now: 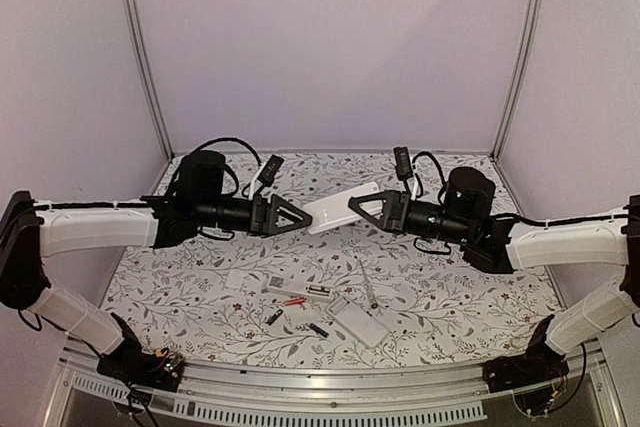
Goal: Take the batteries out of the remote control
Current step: Remove the battery cover from the remote control.
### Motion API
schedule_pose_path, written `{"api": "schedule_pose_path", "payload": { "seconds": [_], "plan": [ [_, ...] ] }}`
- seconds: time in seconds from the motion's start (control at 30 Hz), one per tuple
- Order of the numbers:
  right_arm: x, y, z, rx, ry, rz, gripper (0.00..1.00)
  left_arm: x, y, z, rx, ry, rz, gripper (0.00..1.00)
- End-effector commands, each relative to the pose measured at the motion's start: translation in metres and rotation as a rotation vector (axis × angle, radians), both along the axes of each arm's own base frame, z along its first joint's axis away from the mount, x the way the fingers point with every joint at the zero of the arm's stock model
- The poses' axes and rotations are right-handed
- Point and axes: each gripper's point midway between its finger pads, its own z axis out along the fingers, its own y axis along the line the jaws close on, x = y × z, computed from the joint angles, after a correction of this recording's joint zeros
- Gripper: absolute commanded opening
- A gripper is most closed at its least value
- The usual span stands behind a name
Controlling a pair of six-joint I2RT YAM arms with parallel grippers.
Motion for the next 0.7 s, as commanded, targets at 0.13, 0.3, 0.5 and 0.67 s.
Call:
{"api": "schedule_pose_path", "payload": {
  "seconds": [0.13, 0.3, 0.5, 0.67],
  "plan": [
    [-0.003, -0.004, 0.011, 0.031, -0.047, 0.005, 0.0, 0.0, -0.018, 0.012, -0.041, -0.006, -0.032, 0.7],
    [-0.002, -0.004, 0.008, 0.025, -0.043, 0.001, 0.0, 0.0, -0.021, 0.008, -0.039, 0.01, -0.037, 0.63],
    [-0.003, -0.003, 0.008, 0.025, -0.043, 0.004, 0.0, 0.001, -0.027, 0.01, -0.053, 0.016, -0.042, 0.58],
    [-0.002, -0.004, 0.007, 0.022, -0.043, -0.001, 0.0, -0.002, -0.033, 0.007, -0.063, 0.033, -0.056, 0.56]
  ]
}}
